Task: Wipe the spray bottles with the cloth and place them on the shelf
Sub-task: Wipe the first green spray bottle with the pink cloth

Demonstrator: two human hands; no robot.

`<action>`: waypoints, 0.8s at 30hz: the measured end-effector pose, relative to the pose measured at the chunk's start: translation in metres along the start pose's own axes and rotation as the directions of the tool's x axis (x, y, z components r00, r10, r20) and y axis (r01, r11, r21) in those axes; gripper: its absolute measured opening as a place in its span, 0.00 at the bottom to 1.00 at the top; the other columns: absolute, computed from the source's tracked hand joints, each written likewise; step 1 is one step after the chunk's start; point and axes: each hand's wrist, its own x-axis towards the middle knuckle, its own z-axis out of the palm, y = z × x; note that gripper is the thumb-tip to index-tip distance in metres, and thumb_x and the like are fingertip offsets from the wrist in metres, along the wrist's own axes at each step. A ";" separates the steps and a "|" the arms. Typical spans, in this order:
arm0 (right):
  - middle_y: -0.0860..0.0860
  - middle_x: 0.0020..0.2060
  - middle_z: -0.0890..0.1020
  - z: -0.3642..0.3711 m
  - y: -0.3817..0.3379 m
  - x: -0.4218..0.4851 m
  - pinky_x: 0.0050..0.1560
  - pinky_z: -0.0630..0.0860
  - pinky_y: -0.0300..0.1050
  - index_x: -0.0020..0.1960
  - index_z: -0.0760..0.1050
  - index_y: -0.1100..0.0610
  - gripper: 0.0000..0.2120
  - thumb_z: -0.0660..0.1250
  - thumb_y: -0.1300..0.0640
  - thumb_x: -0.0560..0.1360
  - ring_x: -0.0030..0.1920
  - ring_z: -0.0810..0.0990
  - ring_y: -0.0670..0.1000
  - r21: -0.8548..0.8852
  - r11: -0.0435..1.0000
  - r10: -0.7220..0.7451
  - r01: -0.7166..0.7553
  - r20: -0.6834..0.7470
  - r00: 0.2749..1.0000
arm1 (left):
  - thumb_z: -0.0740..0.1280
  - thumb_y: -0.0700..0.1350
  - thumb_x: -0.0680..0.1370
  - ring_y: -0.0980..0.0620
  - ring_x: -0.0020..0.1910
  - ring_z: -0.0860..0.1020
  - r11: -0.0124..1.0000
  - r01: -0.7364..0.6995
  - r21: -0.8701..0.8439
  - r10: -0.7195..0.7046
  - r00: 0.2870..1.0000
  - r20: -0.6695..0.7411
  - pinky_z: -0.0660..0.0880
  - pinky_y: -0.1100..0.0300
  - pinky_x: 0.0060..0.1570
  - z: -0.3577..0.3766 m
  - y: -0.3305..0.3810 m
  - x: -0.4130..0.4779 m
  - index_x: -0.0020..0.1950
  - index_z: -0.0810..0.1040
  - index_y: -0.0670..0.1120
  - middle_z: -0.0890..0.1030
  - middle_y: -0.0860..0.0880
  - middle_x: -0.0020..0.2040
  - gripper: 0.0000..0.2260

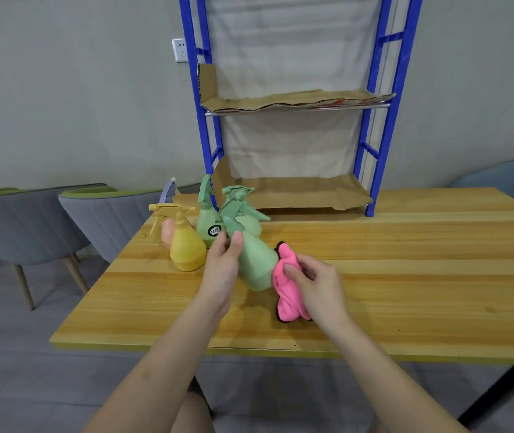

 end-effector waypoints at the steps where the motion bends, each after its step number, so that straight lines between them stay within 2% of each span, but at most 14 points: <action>1: 0.43 0.48 0.88 -0.001 -0.006 -0.002 0.57 0.83 0.58 0.57 0.85 0.42 0.10 0.72 0.56 0.81 0.52 0.86 0.46 0.076 0.997 -0.009 0.011 -0.028 1.000 | 0.61 0.51 0.87 0.55 0.63 0.81 0.999 0.003 -0.047 -0.003 1.000 -0.002 0.75 0.49 0.68 0.002 0.008 0.001 0.68 0.78 0.53 0.85 0.56 0.62 0.12; 4: 0.47 0.51 0.88 0.000 -0.026 -0.005 0.58 0.82 0.60 0.60 0.85 0.46 0.10 0.71 0.56 0.82 0.54 0.85 0.50 0.234 0.970 -0.044 0.072 -0.122 0.991 | 0.58 0.52 0.88 0.54 0.65 0.80 0.989 -0.007 -0.148 0.005 1.000 -0.013 0.74 0.46 0.71 0.011 0.024 0.004 0.67 0.79 0.55 0.84 0.55 0.63 0.12; 6: 0.45 0.55 0.85 0.001 -0.036 -0.007 0.61 0.81 0.55 0.61 0.85 0.45 0.11 0.71 0.56 0.82 0.58 0.83 0.48 0.227 0.960 -0.125 0.166 -0.184 0.975 | 0.57 0.53 0.88 0.52 0.67 0.80 0.973 -0.010 -0.230 0.001 0.999 -0.039 0.72 0.44 0.73 0.019 0.031 0.003 0.67 0.78 0.55 0.84 0.52 0.65 0.13; 8: 0.43 0.63 0.82 0.002 -0.042 -0.007 0.68 0.77 0.47 0.66 0.83 0.49 0.14 0.70 0.55 0.82 0.66 0.79 0.46 0.186 0.944 -0.240 0.273 -0.179 0.954 | 0.55 0.54 0.88 0.46 0.68 0.80 0.954 -0.012 -0.300 -0.013 0.997 -0.082 0.72 0.41 0.73 0.028 0.036 0.002 0.70 0.77 0.50 0.83 0.46 0.66 0.16; 10: 0.44 0.73 0.76 0.006 -0.044 -0.006 0.75 0.70 0.42 0.74 0.77 0.52 0.19 0.67 0.54 0.84 0.75 0.73 0.45 0.125 0.932 -0.331 0.341 -0.095 0.939 | 0.57 0.59 0.86 0.44 0.67 0.80 0.945 -0.024 -0.325 -0.012 0.994 -0.108 0.73 0.40 0.72 0.038 0.042 -0.001 0.72 0.75 0.47 0.82 0.43 0.67 0.22; 12: 0.46 0.80 0.68 0.009 -0.040 -0.003 0.80 0.63 0.45 0.81 0.67 0.54 0.23 0.61 0.51 0.87 0.81 0.64 0.46 -0.027 0.904 -0.427 0.427 -0.023 0.904 | 0.60 0.63 0.83 0.47 0.66 0.81 0.952 -0.047 -0.303 0.014 0.994 -0.111 0.74 0.41 0.71 0.046 0.045 -0.004 0.72 0.74 0.48 0.82 0.45 0.66 0.25; 14: 0.48 0.81 0.65 0.012 -0.034 -0.001 0.81 0.62 0.52 0.83 0.62 0.55 0.26 0.55 0.46 0.87 0.82 0.62 0.49 -0.124 0.873 -0.475 0.471 -0.005 0.880 | 0.61 0.59 0.85 0.50 0.63 0.82 0.959 -0.065 -0.275 0.031 0.992 -0.126 0.77 0.43 0.69 0.053 0.046 -0.008 0.70 0.74 0.49 0.83 0.47 0.63 0.19; 16: 0.47 0.78 0.67 0.013 -0.034 -0.001 0.79 0.66 0.54 0.82 0.62 0.48 0.25 0.52 0.42 0.87 0.79 0.65 0.49 -0.036 0.918 -0.396 0.395 -0.022 0.918 | 0.59 0.57 0.86 0.51 0.62 0.82 0.964 -0.080 -0.253 0.049 0.991 -0.126 0.77 0.45 0.69 0.057 0.045 -0.012 0.71 0.73 0.49 0.82 0.48 0.63 0.18; 18: 0.46 0.72 0.74 0.013 -0.044 -0.003 0.71 0.76 0.56 0.77 0.66 0.37 0.20 0.52 0.39 0.87 0.70 0.76 0.47 0.215 0.959 -0.188 0.186 -0.008 0.982 | 0.58 0.58 0.86 0.50 0.66 0.80 0.969 -0.097 -0.226 0.069 0.989 -0.131 0.75 0.45 0.71 0.059 0.043 -0.013 0.74 0.72 0.49 0.81 0.47 0.67 0.20; 20: 0.48 0.61 0.82 0.010 -0.056 -0.002 0.55 0.83 0.62 0.70 0.72 0.32 0.16 0.52 0.39 0.87 0.52 0.83 0.53 0.458 0.888 0.037 -0.046 0.030 0.999 | 0.58 0.60 0.85 0.49 0.67 0.79 0.966 -0.109 -0.236 0.079 0.988 -0.137 0.75 0.45 0.71 0.060 0.043 -0.013 0.75 0.71 0.49 0.80 0.47 0.68 0.22; 21: 0.47 0.57 0.84 0.008 -0.060 0.000 0.54 0.82 0.65 0.68 0.74 0.32 0.15 0.52 0.40 0.87 0.49 0.84 0.58 0.511 0.851 0.111 -0.121 0.052 0.993 | 0.59 0.61 0.84 0.47 0.67 0.79 0.962 -0.109 -0.249 0.076 0.988 -0.138 0.75 0.44 0.71 0.061 0.044 -0.013 0.75 0.71 0.49 0.81 0.46 0.68 0.24; 23: 0.47 0.55 0.85 0.007 -0.061 0.003 0.52 0.82 0.63 0.67 0.74 0.33 0.16 0.53 0.37 0.85 0.50 0.84 0.61 0.504 0.856 0.100 -0.114 0.056 0.993 | 0.60 0.64 0.81 0.44 0.67 0.80 0.957 -0.117 -0.267 0.079 0.986 -0.148 0.76 0.41 0.70 0.061 0.045 -0.010 0.75 0.71 0.47 0.82 0.45 0.67 0.28; 24: 0.48 0.55 0.83 0.009 -0.060 0.000 0.48 0.82 0.57 0.69 0.73 0.33 0.18 0.53 0.33 0.84 0.48 0.83 0.57 0.464 0.884 0.038 -0.052 0.040 0.998 | 0.60 0.64 0.81 0.43 0.66 0.80 0.959 -0.117 -0.258 0.080 0.986 -0.149 0.76 0.41 0.70 0.061 0.046 -0.009 0.74 0.72 0.47 0.82 0.44 0.66 0.28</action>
